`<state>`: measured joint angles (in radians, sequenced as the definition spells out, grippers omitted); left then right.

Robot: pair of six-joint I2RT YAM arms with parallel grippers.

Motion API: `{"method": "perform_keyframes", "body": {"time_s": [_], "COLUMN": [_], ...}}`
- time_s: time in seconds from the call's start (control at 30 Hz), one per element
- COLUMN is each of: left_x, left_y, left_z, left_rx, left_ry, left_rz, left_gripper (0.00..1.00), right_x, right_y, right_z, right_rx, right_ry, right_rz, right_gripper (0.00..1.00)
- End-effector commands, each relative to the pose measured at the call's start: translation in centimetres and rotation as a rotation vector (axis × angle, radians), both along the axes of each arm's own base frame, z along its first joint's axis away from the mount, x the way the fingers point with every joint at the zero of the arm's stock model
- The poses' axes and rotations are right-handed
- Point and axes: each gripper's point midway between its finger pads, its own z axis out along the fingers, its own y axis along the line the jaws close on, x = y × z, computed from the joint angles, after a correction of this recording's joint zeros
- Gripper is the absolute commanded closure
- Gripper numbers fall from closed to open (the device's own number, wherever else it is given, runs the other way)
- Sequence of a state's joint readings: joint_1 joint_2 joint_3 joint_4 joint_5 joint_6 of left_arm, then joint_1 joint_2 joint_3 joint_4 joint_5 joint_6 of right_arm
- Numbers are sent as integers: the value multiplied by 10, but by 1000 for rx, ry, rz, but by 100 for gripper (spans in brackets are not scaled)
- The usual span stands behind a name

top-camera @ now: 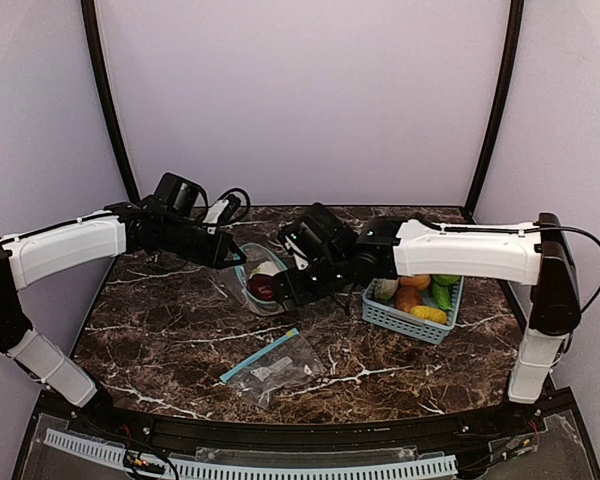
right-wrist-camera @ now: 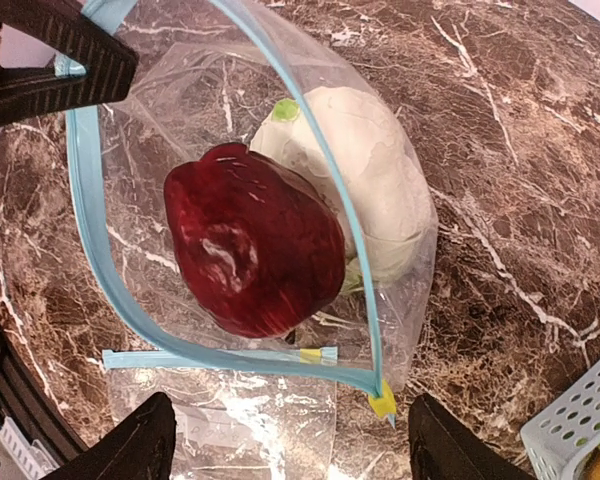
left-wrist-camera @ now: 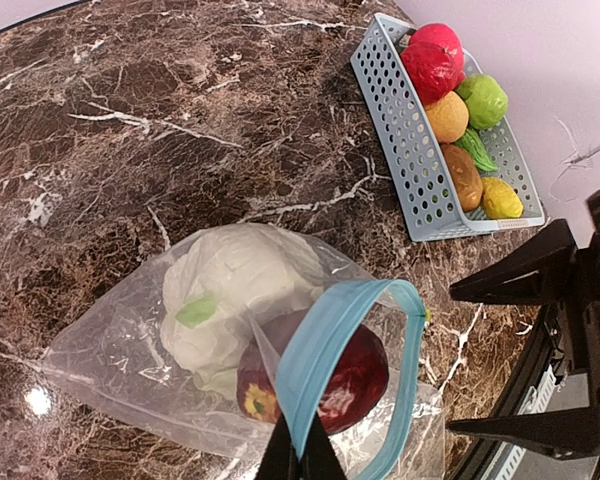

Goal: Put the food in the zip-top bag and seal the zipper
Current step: Place the fake fruit in the zipper food storage bag, then adjust the zipper food storage bag at the center of the board.

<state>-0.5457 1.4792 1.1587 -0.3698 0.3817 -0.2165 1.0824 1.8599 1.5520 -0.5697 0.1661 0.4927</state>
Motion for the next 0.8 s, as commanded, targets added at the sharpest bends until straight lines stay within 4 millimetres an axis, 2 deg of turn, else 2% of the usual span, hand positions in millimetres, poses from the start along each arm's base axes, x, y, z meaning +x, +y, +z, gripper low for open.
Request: {"method": "perform_keyframes", "body": {"time_s": [0.0, 0.1, 0.23, 0.57, 0.63, 0.77], "left_x": [3, 3, 3, 3, 3, 4], "left_y": [3, 3, 3, 2, 3, 6], "left_z": [4, 4, 3, 4, 4, 5], "left_rx": [5, 5, 5, 4, 4, 15], "left_ry": [-5, -4, -1, -2, -3, -12], "left_rz": [7, 6, 6, 3, 3, 14], "left_gripper": [99, 99, 99, 99, 99, 99], "right_x": [7, 14, 23, 38, 39, 39], "right_y": [-15, -24, -26, -9, -7, -7], "right_z": [12, 1, -7, -17, -19, -6], "right_rx": [43, 29, 13, -12, -17, -21], "right_ry": [-24, -5, -11, -30, -31, -43], "right_rz": [-52, -80, -90, -41, -33, -16], "right_gripper": [25, 31, 41, 52, 62, 96]}}
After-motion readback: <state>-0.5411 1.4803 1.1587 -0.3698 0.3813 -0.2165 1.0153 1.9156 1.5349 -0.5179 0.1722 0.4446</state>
